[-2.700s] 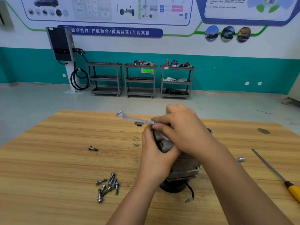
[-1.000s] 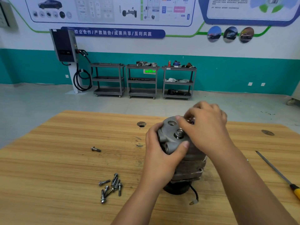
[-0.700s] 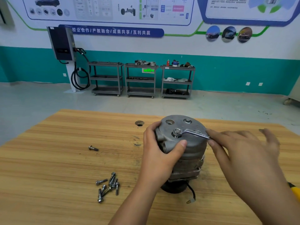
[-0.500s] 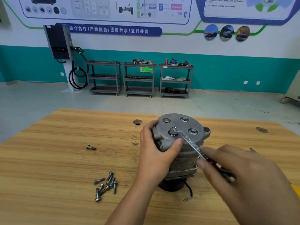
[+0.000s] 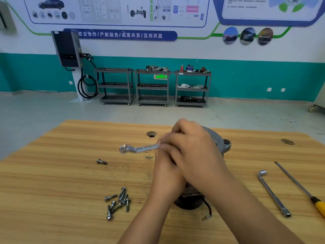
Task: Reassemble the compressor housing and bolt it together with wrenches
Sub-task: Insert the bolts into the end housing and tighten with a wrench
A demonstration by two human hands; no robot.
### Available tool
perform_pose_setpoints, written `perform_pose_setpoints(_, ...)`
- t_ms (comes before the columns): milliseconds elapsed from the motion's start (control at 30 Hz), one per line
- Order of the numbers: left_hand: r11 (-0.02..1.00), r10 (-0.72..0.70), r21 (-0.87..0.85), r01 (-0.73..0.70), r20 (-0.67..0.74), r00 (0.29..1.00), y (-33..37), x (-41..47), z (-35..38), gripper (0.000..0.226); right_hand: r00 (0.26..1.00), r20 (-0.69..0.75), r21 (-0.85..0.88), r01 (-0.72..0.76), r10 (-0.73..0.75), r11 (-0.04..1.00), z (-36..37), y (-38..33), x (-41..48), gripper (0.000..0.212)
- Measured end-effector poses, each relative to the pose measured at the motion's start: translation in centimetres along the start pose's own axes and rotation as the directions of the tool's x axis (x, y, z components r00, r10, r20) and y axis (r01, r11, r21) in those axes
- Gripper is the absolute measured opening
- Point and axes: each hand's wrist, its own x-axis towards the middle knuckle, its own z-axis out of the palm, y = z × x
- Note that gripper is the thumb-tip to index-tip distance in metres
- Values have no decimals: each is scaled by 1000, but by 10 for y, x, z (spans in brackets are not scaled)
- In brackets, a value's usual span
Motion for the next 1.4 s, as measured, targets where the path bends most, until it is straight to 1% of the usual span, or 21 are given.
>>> perform_pose_setpoints(33,1000,-2,-21,1,-29,1000,0,0,0,58,998,-19,-11,-65,65,998,3,6,7,19)
perform_pose_setpoints(133,999,25,-43,-25,-16,1000,4,0,-4,58,973,-21,-121,-232,232,965,5,27,27,24)
perform_pose_setpoints(200,998,-6,-63,6,-13,1000,3,-1,-4,60,953,-58,-147,-303,298,941,5,38,33,25)
perform_pose_setpoints(267,998,-16,-58,16,-4,1000,4,-2,-4,64,929,-74,-221,-369,362,903,4,51,30,39)
perform_pose_setpoints(400,998,-15,-63,14,-11,1000,0,-2,-5,67,892,-40,-354,-433,449,829,-11,76,8,55)
perform_pose_setpoints(467,998,-12,-61,11,-12,1000,-1,-1,-5,70,904,-61,-387,-412,423,825,-19,78,-14,70)
perform_pose_setpoints(533,998,-12,-68,11,-9,1000,-2,0,-4,70,933,-86,-315,-358,349,879,-33,71,-37,68)
perform_pose_setpoints(600,997,-15,-69,14,-9,1000,-2,0,-3,69,955,-126,-213,-290,268,933,-46,64,-58,45)
perform_pose_setpoints(700,998,-16,-69,15,-19,1000,-2,0,-2,67,948,-235,3,-219,214,976,-53,46,-80,13)
perform_pose_setpoints(733,998,-17,-67,15,-24,1000,-2,0,-2,66,945,-235,114,-203,225,972,-51,39,-85,10)
perform_pose_setpoints(767,998,-14,-69,12,-26,1000,-2,0,-2,66,951,-236,160,-166,201,973,-46,31,-88,12)
perform_pose_setpoints(867,996,-4,-90,1,-24,1000,-1,0,-1,66,968,-252,77,33,-13,996,-26,12,-88,20)
perform_pose_setpoints(967,987,-6,-160,4,-16,1000,-1,2,1,69,965,-192,83,200,-181,976,-12,6,-77,21)
perform_pose_setpoints(1000,979,-41,-200,35,-26,999,-2,2,2,66,964,-167,94,223,-206,970,-10,5,-71,23)
perform_pose_setpoints(1067,966,-94,-245,82,-37,995,-6,5,3,46,970,-118,87,225,-214,970,-8,2,-56,28)
perform_pose_setpoints(1100,972,-104,-216,95,-32,994,-8,5,2,32,975,-91,62,211,-205,976,-8,1,-46,28)
perform_pose_setpoints(1167,995,-65,-77,63,-12,998,-7,6,1,27,988,-37,-1,152,-152,988,-7,2,-29,22)
perform_pose_setpoints(1200,1000,-23,-12,23,-10,1000,-6,5,1,31,995,8,-17,102,-102,995,-7,4,-20,20)
perform_pose_setpoints(1267,1000,3,17,-3,-27,1000,-1,3,-2,44,997,80,4,16,-16,1000,-9,10,-5,20)
perform_pose_setpoints(1333,999,-25,-24,24,-36,999,1,2,-3,49,994,79,-7,-69,69,998,-6,21,6,19)
perform_pose_setpoints(1400,999,-44,-28,43,-26,999,0,1,-4,55,987,56,-75,-147,151,986,-1,29,17,19)
